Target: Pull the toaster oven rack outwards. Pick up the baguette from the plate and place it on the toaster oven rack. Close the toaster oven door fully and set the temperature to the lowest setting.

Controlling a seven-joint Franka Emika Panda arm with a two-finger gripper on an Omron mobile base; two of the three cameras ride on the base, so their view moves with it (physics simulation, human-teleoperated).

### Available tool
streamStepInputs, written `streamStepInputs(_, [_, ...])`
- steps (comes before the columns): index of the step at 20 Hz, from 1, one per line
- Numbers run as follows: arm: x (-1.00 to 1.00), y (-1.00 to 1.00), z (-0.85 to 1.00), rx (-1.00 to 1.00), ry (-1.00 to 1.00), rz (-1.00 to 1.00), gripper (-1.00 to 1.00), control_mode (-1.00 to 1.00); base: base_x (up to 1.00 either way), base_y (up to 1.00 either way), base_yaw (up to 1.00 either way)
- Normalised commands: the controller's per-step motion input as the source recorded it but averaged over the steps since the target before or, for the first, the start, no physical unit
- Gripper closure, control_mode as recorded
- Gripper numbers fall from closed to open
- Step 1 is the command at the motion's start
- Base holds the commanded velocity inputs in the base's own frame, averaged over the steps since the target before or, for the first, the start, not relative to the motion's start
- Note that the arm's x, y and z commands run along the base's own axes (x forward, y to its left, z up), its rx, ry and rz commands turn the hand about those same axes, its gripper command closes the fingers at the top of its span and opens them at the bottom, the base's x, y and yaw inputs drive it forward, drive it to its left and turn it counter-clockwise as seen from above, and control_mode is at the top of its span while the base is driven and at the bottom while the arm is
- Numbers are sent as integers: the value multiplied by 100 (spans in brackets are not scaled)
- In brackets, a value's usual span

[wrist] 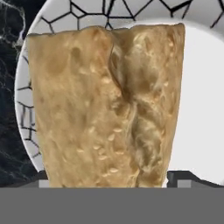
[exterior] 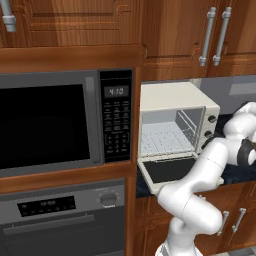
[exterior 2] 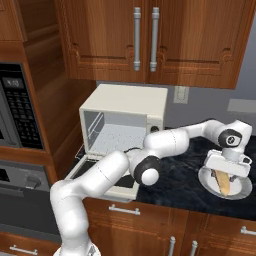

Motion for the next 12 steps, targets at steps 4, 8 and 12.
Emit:
streamStepInputs(4, [-79, 55, 44, 0, 0, -13, 100, -100, 0, 0, 0])
streamStepInputs(8, [-86, 76, 90, 0, 0, -14, 100, -100, 0, 0, 0])
streamStepInputs(12, [-100, 99, 59, 1, -7, -23, 100, -100, 0, 0, 0])
